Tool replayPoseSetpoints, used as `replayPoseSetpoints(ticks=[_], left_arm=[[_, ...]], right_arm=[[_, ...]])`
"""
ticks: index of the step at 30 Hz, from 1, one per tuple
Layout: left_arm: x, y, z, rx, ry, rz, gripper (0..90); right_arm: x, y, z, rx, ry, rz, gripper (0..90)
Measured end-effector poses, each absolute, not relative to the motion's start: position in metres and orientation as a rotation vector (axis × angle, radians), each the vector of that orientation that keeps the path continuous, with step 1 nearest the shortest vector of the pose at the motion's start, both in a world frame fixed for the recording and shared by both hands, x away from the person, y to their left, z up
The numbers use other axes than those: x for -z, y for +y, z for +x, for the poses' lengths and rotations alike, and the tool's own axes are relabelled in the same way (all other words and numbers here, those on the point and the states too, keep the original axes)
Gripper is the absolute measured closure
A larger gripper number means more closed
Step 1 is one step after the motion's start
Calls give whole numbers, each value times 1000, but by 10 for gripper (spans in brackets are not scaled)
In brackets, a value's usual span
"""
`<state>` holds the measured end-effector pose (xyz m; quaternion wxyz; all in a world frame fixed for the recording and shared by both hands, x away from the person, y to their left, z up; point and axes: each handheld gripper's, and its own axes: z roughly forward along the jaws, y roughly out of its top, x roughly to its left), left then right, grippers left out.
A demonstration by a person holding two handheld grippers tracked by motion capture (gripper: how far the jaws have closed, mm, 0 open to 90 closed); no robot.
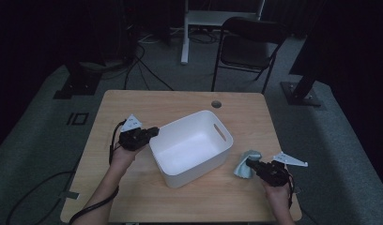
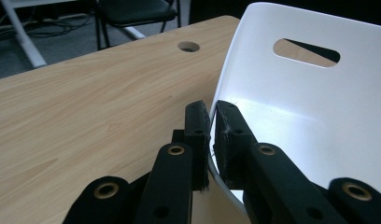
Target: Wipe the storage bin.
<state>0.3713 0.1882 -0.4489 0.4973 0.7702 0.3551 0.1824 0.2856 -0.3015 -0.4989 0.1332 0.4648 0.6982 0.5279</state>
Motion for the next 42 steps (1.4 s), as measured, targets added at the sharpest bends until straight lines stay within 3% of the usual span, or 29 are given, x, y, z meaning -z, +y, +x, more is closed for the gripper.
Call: replayPoseSetpoints(ticks=[5,7,13,20,42], left_arm=[[449,186,372,-452,875,1872,804],[453,185,378,-397,888,1866,771],[456,185,379,-373,889,1832,809],[454,182,364,-471,909,1854,840],[463,189,349,-481,915,1748,806]], right_arm=[[498,-299,286,-1535,2031,1341,805],[498,-298,286,-1536,2033,1342,805],[499,-302,285,-1538,2024,1347,805],[498,-301,285,-1538,2026,1341,805],[497,-296,286,-1536,2042,1328,805]])
